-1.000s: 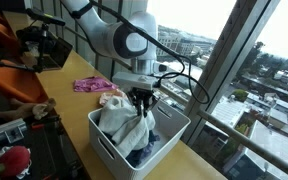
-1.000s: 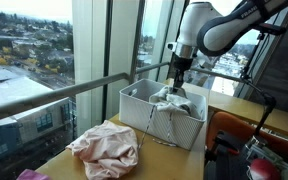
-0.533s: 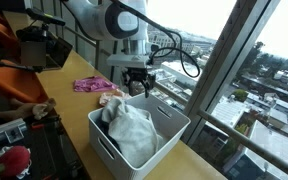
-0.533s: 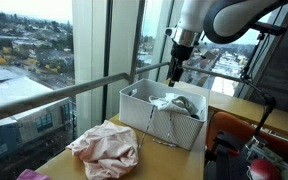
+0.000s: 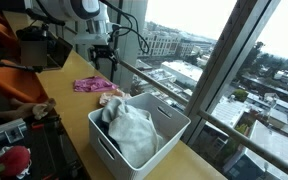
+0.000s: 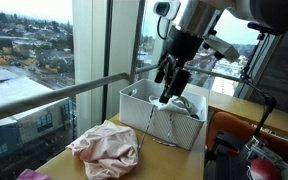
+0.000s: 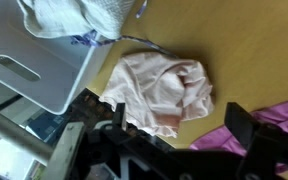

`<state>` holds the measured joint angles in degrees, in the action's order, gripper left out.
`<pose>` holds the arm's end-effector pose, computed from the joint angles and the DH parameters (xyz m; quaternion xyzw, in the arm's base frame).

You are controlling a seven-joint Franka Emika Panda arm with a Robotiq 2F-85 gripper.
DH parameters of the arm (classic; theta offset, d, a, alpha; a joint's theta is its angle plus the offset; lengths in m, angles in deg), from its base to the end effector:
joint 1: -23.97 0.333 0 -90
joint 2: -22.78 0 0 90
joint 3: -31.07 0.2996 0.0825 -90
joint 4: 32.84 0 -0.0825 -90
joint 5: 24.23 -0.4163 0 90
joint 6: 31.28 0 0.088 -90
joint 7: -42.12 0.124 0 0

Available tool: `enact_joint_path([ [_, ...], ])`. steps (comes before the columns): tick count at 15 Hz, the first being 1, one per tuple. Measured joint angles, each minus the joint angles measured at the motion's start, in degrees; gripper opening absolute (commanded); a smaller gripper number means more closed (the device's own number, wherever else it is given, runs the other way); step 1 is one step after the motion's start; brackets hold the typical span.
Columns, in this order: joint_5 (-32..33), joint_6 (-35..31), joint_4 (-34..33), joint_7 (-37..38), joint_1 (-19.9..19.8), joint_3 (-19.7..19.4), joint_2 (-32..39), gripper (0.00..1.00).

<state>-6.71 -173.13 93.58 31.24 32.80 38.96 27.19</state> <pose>0.5605 0.1660 0.3114 0.9298 0.3411 0.1008 0.0950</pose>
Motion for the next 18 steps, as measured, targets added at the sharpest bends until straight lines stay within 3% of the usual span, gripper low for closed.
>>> enact_joint_path([
  [7,0.06,-6.48,-6.84,-1.53,0.44,0.12,13.37,1.0],
  [18,-0.04,-6.49,-33.48,-8.55,-1.26,-1.4,45.87,1.0],
])
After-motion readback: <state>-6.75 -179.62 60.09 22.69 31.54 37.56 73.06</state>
